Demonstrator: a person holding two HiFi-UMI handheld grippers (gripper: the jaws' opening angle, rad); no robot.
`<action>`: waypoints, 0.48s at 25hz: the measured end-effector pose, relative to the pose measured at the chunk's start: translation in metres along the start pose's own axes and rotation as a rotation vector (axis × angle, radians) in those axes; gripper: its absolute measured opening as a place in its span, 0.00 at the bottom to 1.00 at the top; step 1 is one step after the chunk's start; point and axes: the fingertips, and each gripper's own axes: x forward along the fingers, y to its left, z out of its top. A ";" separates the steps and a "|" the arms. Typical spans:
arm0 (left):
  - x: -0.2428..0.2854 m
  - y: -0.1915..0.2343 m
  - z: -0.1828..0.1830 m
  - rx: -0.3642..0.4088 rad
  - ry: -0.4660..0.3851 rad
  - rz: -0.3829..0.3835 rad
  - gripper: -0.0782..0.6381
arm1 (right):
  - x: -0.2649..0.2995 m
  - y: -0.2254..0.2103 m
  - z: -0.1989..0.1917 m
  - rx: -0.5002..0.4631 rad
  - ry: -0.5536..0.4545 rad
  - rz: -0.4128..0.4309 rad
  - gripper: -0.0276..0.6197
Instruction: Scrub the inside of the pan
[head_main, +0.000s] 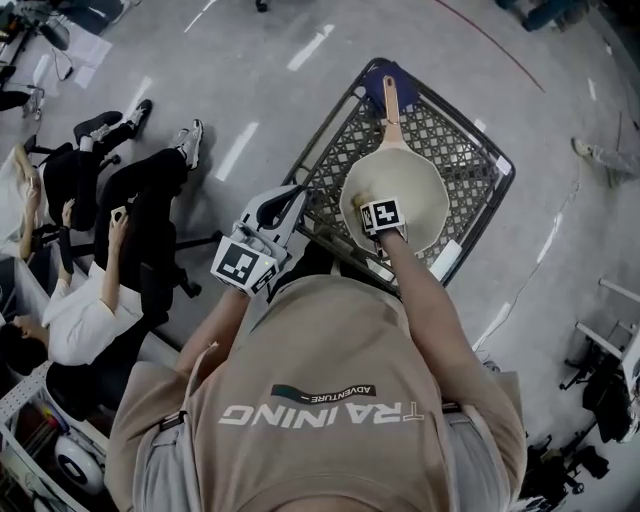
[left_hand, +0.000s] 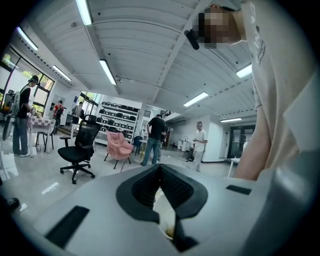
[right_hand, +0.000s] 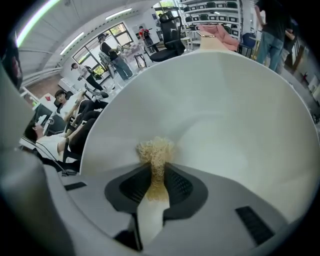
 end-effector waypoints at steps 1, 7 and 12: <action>0.001 -0.002 0.001 0.001 -0.002 0.004 0.13 | -0.001 -0.003 -0.002 -0.008 0.003 -0.003 0.18; 0.005 -0.012 0.001 0.004 -0.010 -0.019 0.13 | -0.003 -0.010 -0.014 -0.116 0.040 -0.054 0.18; 0.015 -0.031 -0.002 -0.009 -0.012 -0.057 0.13 | -0.018 -0.041 -0.041 -0.182 0.139 -0.193 0.18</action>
